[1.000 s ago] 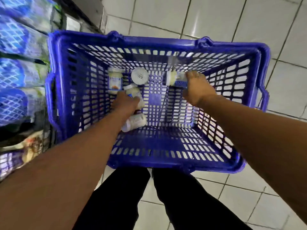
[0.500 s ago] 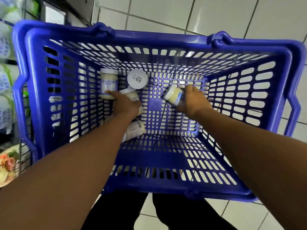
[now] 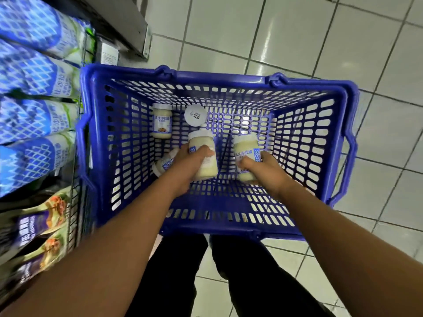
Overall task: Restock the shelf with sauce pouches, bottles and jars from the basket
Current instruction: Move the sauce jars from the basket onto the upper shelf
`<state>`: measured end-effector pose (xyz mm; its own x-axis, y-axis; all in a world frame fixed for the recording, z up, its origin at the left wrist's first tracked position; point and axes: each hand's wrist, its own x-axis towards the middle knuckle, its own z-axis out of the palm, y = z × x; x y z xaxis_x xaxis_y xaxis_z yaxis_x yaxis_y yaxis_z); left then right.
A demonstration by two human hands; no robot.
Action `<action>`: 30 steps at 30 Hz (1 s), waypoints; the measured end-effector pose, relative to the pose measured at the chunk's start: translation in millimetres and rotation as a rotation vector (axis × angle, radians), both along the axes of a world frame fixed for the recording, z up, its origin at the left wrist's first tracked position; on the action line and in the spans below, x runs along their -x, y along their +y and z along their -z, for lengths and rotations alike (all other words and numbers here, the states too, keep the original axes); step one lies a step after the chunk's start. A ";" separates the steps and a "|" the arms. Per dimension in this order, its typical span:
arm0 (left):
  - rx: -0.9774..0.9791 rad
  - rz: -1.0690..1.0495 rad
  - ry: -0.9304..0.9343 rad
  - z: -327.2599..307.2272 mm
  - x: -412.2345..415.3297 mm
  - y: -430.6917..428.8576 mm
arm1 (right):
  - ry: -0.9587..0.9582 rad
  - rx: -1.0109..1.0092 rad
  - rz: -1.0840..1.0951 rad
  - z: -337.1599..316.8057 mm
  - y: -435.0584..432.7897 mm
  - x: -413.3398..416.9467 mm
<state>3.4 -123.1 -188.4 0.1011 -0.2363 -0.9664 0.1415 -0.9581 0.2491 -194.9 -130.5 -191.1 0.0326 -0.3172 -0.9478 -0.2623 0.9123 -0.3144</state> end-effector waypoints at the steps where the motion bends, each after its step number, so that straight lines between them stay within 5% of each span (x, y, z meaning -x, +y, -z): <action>1: 0.021 -0.023 0.029 -14.7 0.1 -0.5 | -0.030 0.007 0.050 -18.0 -0.7 -1.4; 16: 0.361 -0.148 0.346 -321.6 -26.4 -28.8 | -0.348 0.194 0.322 -334.4 -15.6 -31.0; 22: 0.455 -0.010 0.330 -431.9 -28.6 -15.1 | -0.447 0.267 0.388 -435.1 -12.7 -38.5; 30: 0.598 -0.176 0.217 -531.7 -18.6 -5.2 | -0.530 0.377 0.246 -536.0 -21.5 -37.4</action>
